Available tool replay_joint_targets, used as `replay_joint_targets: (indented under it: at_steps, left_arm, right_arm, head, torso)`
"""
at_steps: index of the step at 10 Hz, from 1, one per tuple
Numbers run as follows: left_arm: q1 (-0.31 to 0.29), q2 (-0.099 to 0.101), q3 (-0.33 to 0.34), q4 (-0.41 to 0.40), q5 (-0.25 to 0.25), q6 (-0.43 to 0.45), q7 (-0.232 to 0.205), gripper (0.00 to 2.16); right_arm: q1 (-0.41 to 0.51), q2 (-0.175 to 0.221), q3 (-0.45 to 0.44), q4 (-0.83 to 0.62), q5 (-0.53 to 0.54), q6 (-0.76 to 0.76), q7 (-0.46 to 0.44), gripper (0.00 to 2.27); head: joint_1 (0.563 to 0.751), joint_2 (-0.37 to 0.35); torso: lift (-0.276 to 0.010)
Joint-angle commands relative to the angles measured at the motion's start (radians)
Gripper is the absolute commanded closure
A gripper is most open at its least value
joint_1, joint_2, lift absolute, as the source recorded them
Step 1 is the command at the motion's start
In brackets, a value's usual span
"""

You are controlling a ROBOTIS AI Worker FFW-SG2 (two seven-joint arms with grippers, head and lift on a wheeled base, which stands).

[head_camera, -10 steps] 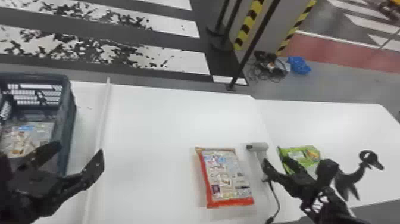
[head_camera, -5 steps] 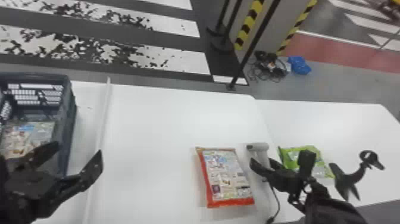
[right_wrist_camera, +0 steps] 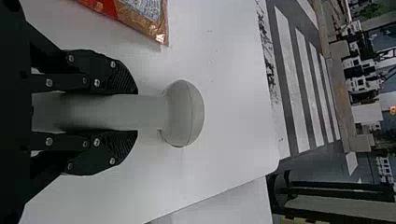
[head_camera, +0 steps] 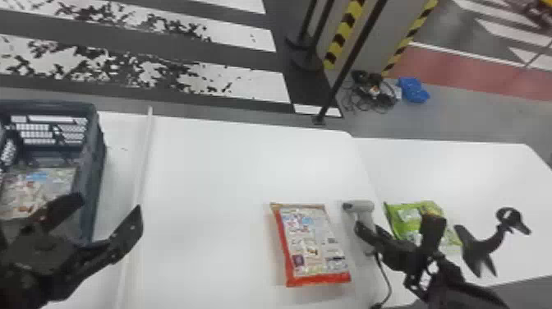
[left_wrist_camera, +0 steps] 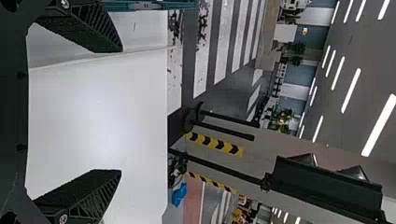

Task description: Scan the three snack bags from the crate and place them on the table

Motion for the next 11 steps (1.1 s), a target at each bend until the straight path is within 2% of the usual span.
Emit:
replay_joint_targets:
  at_steps: [1,2,3,4,5,8,11]
  left_arm:
    - [-0.01,0.003,-0.009,0.0,0.002,0.023,0.0,0.07]
    - [-0.019,0.008,-0.01,0.0,0.004,0.035,0.0,0.07]
    - [-0.027,0.012,-0.012,0.001,0.013,0.045,0.0,0.07]
    - [-0.033,0.014,-0.01,0.009,0.019,0.06,0.0,0.07]
    - [-0.047,0.028,-0.021,0.026,0.03,0.06,0.0,0.07]
    - [-0.06,0.035,-0.033,0.035,0.033,0.06,0.0,0.07]
    - [-0.048,0.043,-0.018,0.026,0.048,0.06,0.0,0.07]
  right_arm:
    - [0.107,0.061,-0.054,-0.178,-0.021,0.049,-0.014,2.08]
    - [0.2,0.122,-0.092,-0.353,-0.029,0.092,-0.045,2.08]
    - [0.294,0.17,-0.123,-0.503,-0.086,0.148,-0.072,2.08]
    - [0.369,0.214,-0.153,-0.606,-0.144,0.163,-0.075,2.08]
    - [0.44,0.245,-0.176,-0.69,-0.181,0.178,-0.074,2.08]
    - [0.596,0.296,-0.196,-0.825,-0.244,0.181,-0.023,2.08]
    - [0.616,0.297,-0.149,-0.824,-0.219,0.178,-0.012,2.08]
  head:
    - [0.695,-0.35]
    - [0.695,-0.35]
    - [0.695,-0.35]
    - [0.695,-0.35]
    - [0.695,-0.35]
    - [0.695,-0.35]
    - [0.695,-0.35]
  torso:
    - [-0.036]
    - [-0.036]
    - [-0.036]
    - [-0.036]
    - [-0.036]
    - [-0.036]
    - [-0.036]
